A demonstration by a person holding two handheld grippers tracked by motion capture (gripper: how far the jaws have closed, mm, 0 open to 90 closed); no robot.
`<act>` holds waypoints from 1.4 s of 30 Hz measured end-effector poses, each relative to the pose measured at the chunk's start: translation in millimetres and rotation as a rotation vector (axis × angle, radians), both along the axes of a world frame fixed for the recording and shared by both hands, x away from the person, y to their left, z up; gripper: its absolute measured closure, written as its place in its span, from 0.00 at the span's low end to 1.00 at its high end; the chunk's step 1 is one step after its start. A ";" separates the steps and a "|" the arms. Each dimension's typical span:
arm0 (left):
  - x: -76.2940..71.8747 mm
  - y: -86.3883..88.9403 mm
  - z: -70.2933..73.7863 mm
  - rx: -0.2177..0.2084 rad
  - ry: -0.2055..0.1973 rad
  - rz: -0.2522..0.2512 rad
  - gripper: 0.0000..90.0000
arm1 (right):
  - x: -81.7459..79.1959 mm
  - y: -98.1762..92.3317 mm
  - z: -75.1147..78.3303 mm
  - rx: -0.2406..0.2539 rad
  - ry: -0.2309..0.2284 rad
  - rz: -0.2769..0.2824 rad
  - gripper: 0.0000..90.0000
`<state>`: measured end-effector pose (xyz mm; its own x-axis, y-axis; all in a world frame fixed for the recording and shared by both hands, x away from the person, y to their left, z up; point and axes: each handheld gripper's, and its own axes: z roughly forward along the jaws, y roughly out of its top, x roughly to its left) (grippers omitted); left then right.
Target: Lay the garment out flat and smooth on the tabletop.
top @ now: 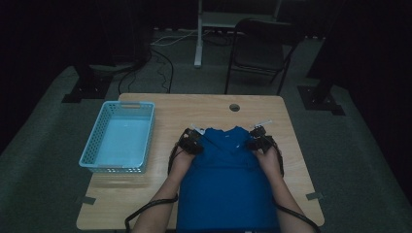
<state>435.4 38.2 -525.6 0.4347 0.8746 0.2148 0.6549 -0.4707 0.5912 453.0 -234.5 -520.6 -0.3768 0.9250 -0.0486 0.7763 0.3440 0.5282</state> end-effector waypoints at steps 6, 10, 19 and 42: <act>12.4 -8.1 13.0 0.023 -0.019 -0.012 0.98 | 15.9 9.1 8.0 -0.023 0.017 0.013 0.95; 20.9 -6.9 26.5 0.037 -0.089 0.037 0.81 | 27.4 5.0 33.1 0.035 -0.077 -0.077 0.67; -2.6 4.8 25.8 -0.067 -0.001 0.035 0.47 | 22.7 8.9 38.2 0.064 -0.009 -0.044 0.53; -130.5 19.7 4.9 -0.247 0.048 -0.213 0.44 | 3.0 54.4 4.3 0.046 0.044 0.198 0.61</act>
<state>304.9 57.9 -520.7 0.6182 0.7858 -0.0175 0.5871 -0.4469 0.6750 456.0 -180.1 -516.3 -0.5522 0.8336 0.0125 0.7184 0.4682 0.5144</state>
